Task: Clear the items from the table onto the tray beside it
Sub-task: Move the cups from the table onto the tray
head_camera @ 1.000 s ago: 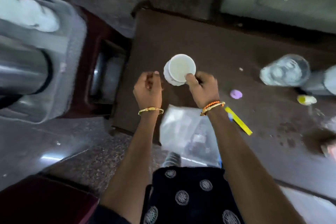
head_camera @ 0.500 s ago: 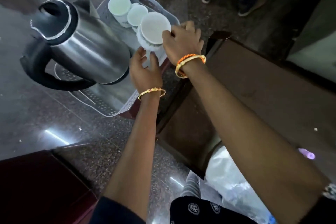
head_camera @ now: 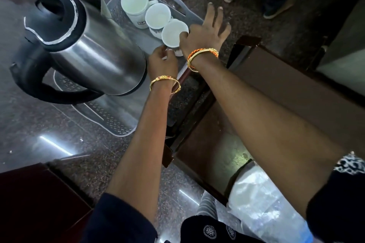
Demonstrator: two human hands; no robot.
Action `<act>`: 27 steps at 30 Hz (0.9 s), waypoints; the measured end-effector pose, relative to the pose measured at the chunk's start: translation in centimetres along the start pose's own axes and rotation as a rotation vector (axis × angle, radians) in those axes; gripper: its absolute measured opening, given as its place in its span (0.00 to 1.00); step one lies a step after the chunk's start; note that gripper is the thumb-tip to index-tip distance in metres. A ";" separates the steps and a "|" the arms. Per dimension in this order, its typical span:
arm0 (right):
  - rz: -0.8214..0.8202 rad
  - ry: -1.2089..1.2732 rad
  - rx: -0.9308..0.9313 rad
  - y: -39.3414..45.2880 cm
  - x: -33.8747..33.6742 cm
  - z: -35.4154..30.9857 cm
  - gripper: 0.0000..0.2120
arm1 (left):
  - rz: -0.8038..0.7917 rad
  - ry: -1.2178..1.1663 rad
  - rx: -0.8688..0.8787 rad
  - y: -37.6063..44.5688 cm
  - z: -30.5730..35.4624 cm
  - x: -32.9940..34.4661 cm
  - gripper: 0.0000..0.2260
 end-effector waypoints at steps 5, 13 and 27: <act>-0.007 0.072 0.057 0.2 -0.4 1.2 0.19 | -0.020 -0.016 -0.025 0.6 -0.3 0.8 0.13; 0.031 0.284 0.069 -2.1 -1.4 2.7 0.15 | -0.013 -0.241 -0.142 1.5 -0.4 1.4 0.11; 0.490 0.800 0.109 -10.0 -4.7 9.3 0.12 | 0.270 0.028 0.564 -10.5 4.0 1.3 0.08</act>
Point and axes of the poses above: each hand's wrist, its own y-axis towards the middle knuckle, its own x-axis out of the palm, z = x × y, the point moved 9 cm from there along y, towards the middle knuckle, and after that the axes turned 1 degree about x, right-handed, at the moved point
